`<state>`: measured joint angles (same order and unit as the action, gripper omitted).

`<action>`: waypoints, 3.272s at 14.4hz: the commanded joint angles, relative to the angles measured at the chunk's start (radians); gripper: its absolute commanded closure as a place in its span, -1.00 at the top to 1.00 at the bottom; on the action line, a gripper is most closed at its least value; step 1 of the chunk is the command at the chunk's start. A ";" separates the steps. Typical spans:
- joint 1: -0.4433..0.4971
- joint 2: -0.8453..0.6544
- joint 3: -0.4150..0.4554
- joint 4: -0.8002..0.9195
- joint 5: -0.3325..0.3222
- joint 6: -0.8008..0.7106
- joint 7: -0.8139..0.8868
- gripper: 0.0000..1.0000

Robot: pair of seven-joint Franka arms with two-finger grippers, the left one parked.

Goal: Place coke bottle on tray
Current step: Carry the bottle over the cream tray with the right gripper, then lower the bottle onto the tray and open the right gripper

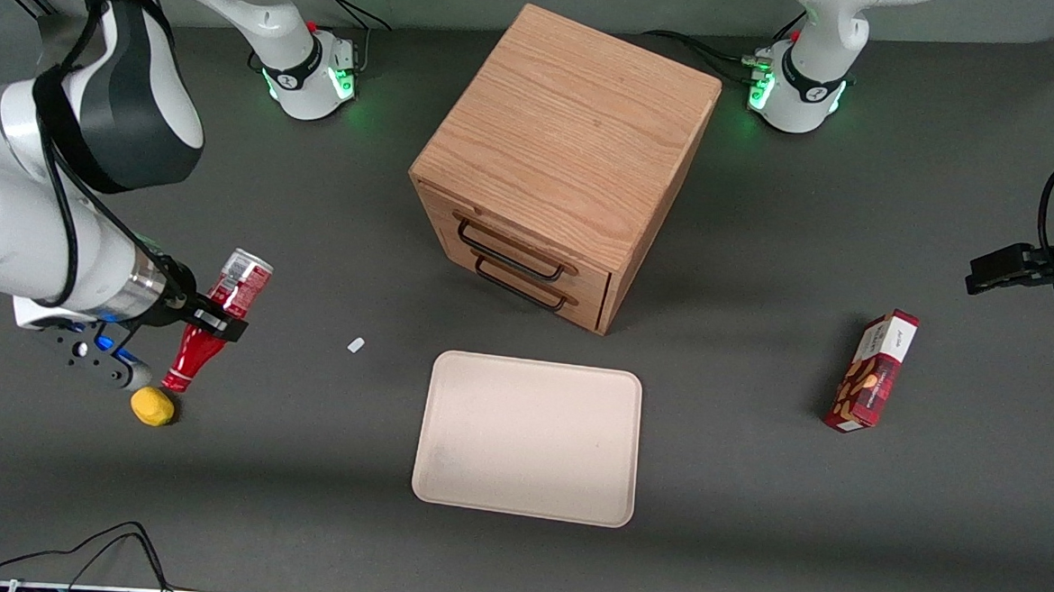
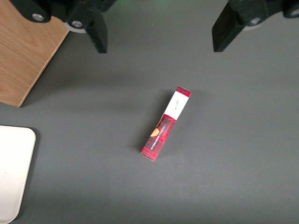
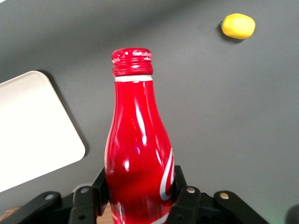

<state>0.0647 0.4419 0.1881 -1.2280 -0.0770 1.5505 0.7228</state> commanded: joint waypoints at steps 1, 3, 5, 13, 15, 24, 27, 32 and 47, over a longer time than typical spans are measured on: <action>0.067 0.180 -0.010 0.272 0.006 -0.095 -0.028 -1.00; 0.128 0.257 -0.035 0.352 0.005 -0.083 -0.028 -1.00; 0.173 0.317 -0.038 0.386 0.005 -0.015 -0.029 -1.00; 0.299 0.536 -0.045 0.383 0.008 0.259 -0.029 -1.00; 0.302 0.587 -0.044 0.384 0.010 0.337 -0.029 -1.00; 0.320 0.693 -0.045 0.381 0.008 0.474 -0.100 -1.00; 0.320 0.707 -0.047 0.378 0.008 0.496 -0.100 -1.00; 0.317 0.727 -0.052 0.369 0.006 0.569 -0.115 -1.00; 0.317 0.719 -0.055 0.367 0.002 0.537 -0.115 1.00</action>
<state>0.3711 1.1546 0.1487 -0.8894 -0.0777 2.1163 0.6228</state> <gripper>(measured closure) 0.000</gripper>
